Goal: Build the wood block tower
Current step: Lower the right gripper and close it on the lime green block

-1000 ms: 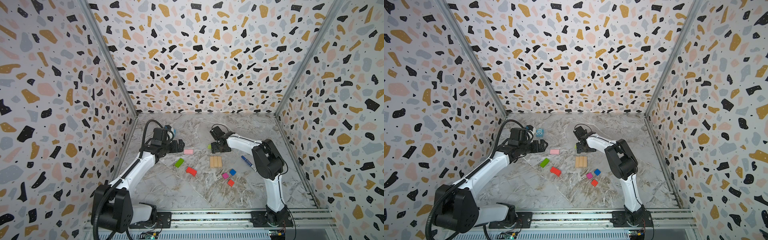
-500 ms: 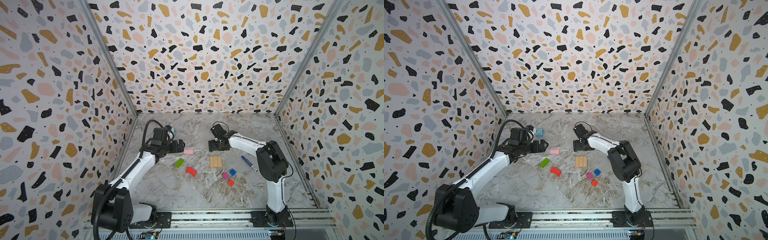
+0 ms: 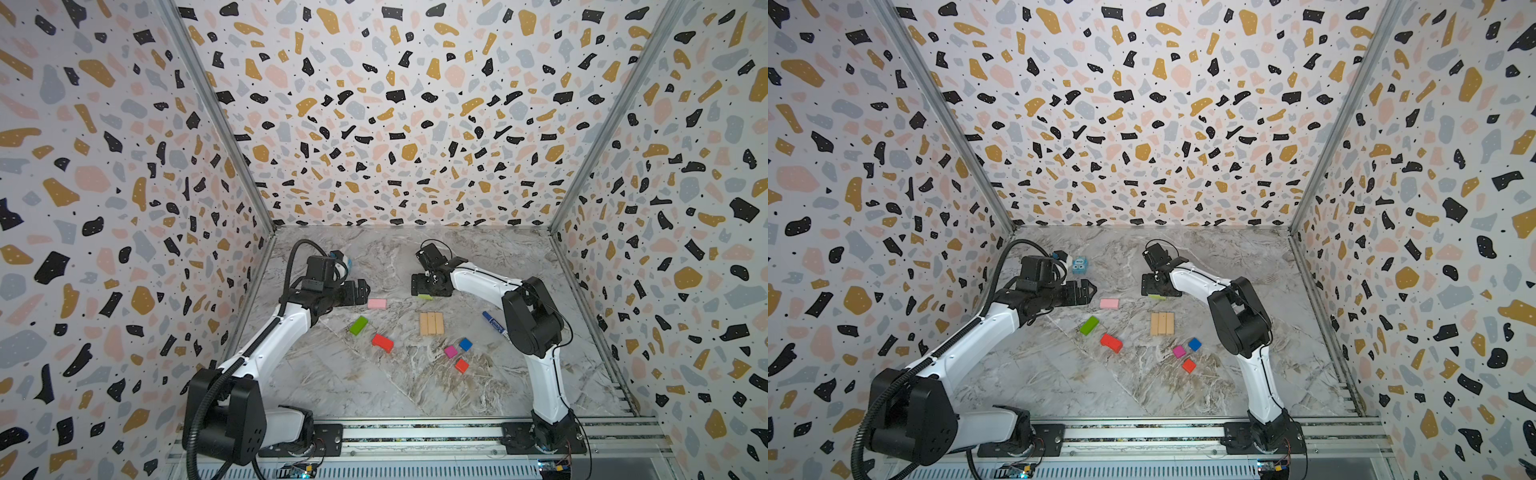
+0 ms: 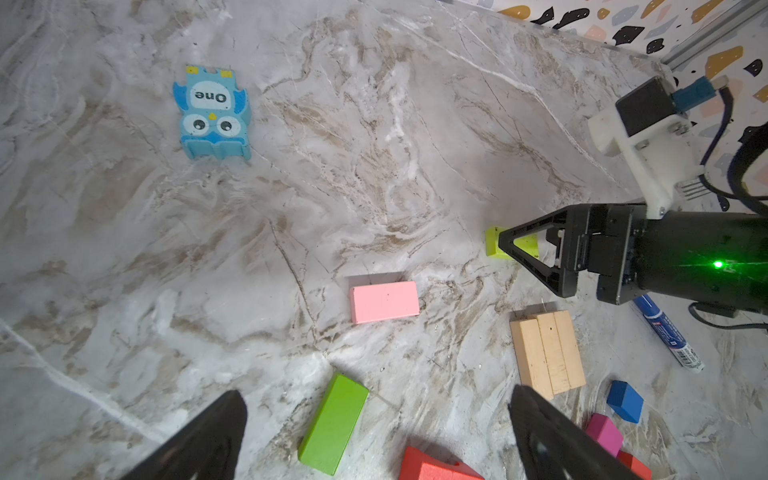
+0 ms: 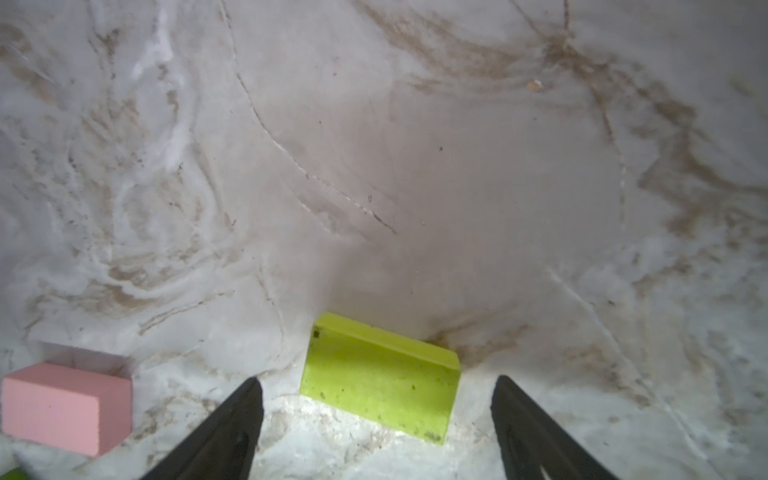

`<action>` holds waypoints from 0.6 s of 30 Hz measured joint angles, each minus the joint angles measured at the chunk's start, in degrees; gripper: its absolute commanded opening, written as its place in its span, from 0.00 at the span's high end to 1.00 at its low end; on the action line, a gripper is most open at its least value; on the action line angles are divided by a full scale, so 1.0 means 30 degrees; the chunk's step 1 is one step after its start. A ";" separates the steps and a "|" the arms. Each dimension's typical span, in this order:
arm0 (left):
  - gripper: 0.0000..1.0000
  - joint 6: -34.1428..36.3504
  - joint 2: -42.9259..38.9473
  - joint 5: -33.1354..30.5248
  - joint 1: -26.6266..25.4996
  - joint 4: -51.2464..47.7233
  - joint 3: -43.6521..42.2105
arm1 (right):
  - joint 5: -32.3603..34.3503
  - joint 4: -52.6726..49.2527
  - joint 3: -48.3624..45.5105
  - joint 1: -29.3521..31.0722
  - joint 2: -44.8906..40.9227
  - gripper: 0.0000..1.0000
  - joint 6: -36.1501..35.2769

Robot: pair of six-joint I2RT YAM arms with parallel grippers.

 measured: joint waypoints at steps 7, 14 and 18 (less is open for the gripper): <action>0.00 0.0007 0.0000 0.0007 0.0000 0.0000 0.0000 | 0.0211 -0.0262 0.0393 0.0051 0.0539 0.17 0.0437; 0.00 0.0007 0.0000 0.0000 0.0000 0.0000 0.0000 | 0.0393 -0.0379 0.0546 0.0291 0.0816 0.22 0.0714; 0.00 0.0007 0.0000 0.0007 0.0000 0.0000 0.0000 | 0.0568 -0.0437 0.0546 0.0357 0.0867 0.27 0.0780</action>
